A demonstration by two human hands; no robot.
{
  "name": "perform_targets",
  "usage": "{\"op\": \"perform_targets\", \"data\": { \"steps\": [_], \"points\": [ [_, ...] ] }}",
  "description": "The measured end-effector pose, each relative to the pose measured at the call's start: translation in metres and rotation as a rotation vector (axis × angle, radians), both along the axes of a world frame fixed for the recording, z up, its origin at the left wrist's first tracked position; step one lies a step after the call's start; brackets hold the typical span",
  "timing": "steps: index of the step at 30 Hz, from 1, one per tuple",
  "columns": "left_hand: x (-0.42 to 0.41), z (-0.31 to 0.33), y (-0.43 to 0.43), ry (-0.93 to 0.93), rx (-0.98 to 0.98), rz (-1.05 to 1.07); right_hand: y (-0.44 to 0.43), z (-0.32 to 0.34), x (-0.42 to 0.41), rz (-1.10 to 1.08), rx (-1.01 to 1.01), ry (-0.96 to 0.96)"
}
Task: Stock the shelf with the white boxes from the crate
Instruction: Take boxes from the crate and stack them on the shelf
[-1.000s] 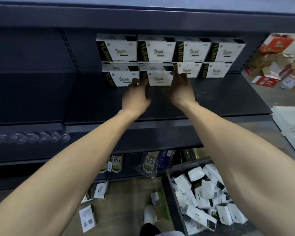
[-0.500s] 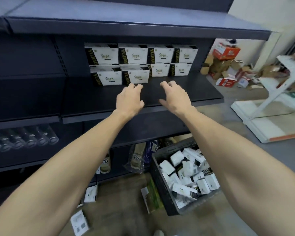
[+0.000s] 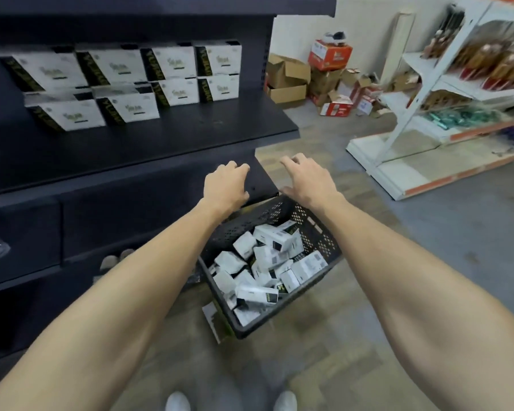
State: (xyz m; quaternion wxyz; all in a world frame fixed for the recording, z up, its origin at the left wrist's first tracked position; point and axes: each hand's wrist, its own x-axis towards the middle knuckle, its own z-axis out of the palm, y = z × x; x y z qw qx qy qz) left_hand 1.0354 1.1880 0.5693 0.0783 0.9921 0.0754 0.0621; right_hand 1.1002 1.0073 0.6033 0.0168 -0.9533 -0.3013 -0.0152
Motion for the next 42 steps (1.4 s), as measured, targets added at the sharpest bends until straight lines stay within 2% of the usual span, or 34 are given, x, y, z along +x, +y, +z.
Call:
{"op": "perform_targets", "data": {
  "steps": [4,8,16,30,35,42],
  "points": [
    [0.009,-0.025,-0.044,0.046,-0.026,0.047,-0.053,-0.028,0.021,0.016,-0.016,0.046],
    [0.001,-0.052,-0.063,0.121,-0.061,0.115,-0.068,-0.054,0.037,0.066,-0.025,0.111],
    [-0.007,-0.118,-0.054,0.302,-0.124,0.223,-0.068,-0.122,0.060,0.121,-0.093,0.245],
    [0.057,-0.199,-0.054,0.473,-0.240,0.278,-0.073,-0.228,0.107,0.044,-0.223,0.452],
    [0.080,-0.232,-0.061,0.549,-0.234,0.321,-0.059,-0.278,0.133,0.099,-0.288,0.511],
    [0.096,-0.292,-0.072,0.602,-0.336,0.417,-0.039,-0.356,0.158,0.146,-0.323,0.558]
  ]
}}
